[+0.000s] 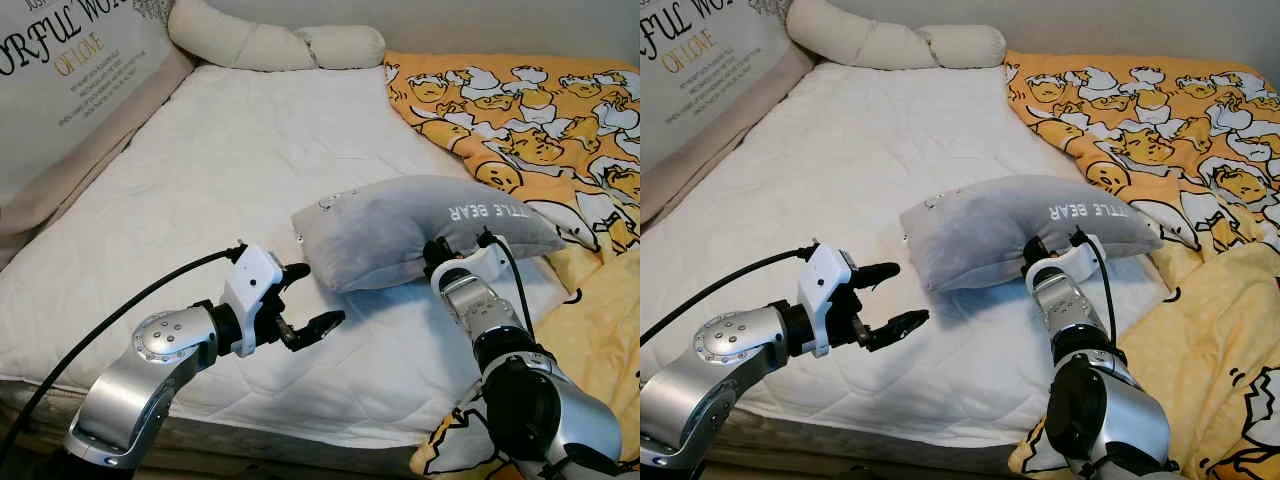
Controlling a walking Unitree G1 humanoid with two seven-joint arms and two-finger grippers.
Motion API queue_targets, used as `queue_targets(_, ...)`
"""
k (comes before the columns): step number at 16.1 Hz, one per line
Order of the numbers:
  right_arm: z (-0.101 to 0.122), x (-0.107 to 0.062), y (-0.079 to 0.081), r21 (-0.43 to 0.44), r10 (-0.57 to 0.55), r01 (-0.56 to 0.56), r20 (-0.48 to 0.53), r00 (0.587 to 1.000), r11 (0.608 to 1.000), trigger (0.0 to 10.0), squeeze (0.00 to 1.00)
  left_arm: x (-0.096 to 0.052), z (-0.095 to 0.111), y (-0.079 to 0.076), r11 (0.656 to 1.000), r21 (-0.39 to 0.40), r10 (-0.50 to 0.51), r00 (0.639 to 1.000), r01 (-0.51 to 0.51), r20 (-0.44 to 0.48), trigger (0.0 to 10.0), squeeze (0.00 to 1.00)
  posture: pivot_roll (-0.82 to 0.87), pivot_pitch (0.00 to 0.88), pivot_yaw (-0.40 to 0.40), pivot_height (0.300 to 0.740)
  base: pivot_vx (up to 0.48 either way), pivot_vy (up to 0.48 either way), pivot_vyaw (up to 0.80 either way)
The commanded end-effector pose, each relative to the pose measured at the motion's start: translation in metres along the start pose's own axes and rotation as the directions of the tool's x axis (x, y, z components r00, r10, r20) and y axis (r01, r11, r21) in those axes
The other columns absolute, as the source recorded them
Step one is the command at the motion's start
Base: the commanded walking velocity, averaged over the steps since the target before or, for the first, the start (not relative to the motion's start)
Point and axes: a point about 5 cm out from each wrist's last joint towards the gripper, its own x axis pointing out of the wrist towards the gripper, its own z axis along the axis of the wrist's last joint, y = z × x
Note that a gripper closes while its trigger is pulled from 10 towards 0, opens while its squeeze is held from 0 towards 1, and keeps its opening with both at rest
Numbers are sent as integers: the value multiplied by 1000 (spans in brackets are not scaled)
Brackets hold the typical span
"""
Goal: Clean up the room
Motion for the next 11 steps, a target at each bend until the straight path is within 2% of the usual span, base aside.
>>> queue_targets(1,3,0,-2,-50,-18,18,0,1000,999,0,0,0,-2,1,1000,9,8,1000,-8,-14,10000,0,27,0,18,740,0,0,0)
queue_targets(3,3,0,-1,-88,-12,12,-5,1000,996,0,0,-3,-3,2,1000,12,26,1000,-26,-8,10000,0,20,0,19,740,0,0,0)
queue_targets(7,12,1,4,-89,-3,5,14,1000,996,0,0,-11,-3,5,998,-14,61,998,-61,1,10000,0,23,0,27,740,0,0,0)
queue_targets(9,16,1,10,-120,1,0,8,1000,993,0,0,-16,-4,7,996,-10,90,996,-90,-1,10000,0,33,0,32,740,0,0,0)
queue_targets(11,25,3,33,-147,71,-69,12,997,987,0,0,-28,-1,14,981,-37,192,981,-191,31,10000,0,27,0,44,740,0,0,0)
